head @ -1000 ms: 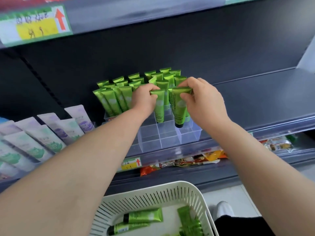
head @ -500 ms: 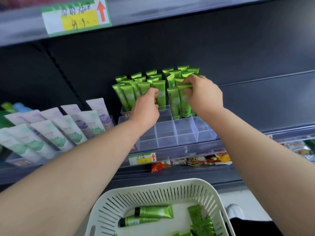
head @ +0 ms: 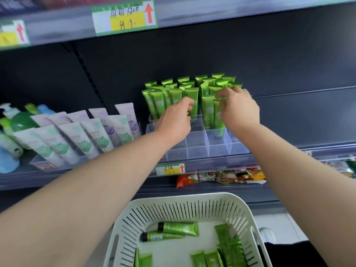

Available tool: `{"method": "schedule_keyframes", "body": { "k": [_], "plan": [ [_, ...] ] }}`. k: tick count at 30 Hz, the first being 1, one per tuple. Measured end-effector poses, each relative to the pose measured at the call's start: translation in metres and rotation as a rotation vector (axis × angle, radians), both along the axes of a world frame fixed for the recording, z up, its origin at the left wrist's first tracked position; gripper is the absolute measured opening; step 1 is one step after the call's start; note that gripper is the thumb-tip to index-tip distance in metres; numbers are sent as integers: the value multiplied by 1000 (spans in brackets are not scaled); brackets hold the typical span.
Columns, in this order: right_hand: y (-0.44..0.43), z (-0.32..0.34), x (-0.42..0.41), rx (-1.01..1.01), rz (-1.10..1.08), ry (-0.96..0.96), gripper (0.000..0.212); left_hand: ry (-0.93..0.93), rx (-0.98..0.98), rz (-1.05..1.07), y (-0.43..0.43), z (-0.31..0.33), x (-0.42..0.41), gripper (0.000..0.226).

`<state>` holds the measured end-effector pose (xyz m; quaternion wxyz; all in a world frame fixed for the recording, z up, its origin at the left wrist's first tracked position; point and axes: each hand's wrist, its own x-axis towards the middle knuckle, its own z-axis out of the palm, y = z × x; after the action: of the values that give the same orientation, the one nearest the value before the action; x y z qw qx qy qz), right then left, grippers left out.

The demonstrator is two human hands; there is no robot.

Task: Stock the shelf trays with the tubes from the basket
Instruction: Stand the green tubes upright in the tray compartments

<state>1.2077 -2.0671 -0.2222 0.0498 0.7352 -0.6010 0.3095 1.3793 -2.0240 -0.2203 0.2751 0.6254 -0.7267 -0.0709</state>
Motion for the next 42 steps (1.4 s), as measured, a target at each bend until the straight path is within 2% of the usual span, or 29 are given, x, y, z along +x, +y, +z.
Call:
{"method": "schedule_keyframes", "body": {
  "k": [7,14,18,23,25,28,30,35,42],
  "plan": [
    [61,-21,1,-37,65,72,35,57,-6,-64,53,-12,-6,35],
    [151,-101,6,20,194,90,26,98,101,-98,135,-81,-3,31],
    [188,-158,9,321,229,166,29,103,259,-16,173,-138,1,31],
    [218,-212,8,762,285,286,38,74,605,123,215,-216,13,33],
    [225,-227,5,874,312,393,44,68,725,144,232,-240,21,37],
    [230,-245,3,924,355,633,49,3,824,105,245,-262,33,46],
    [227,-254,3,973,364,707,50,17,844,107,245,-269,37,47],
    [216,-271,7,1089,431,778,62,75,841,160,242,-279,42,40],
    [209,-284,13,1027,417,804,51,84,883,156,244,-287,40,35]
  ]
}}
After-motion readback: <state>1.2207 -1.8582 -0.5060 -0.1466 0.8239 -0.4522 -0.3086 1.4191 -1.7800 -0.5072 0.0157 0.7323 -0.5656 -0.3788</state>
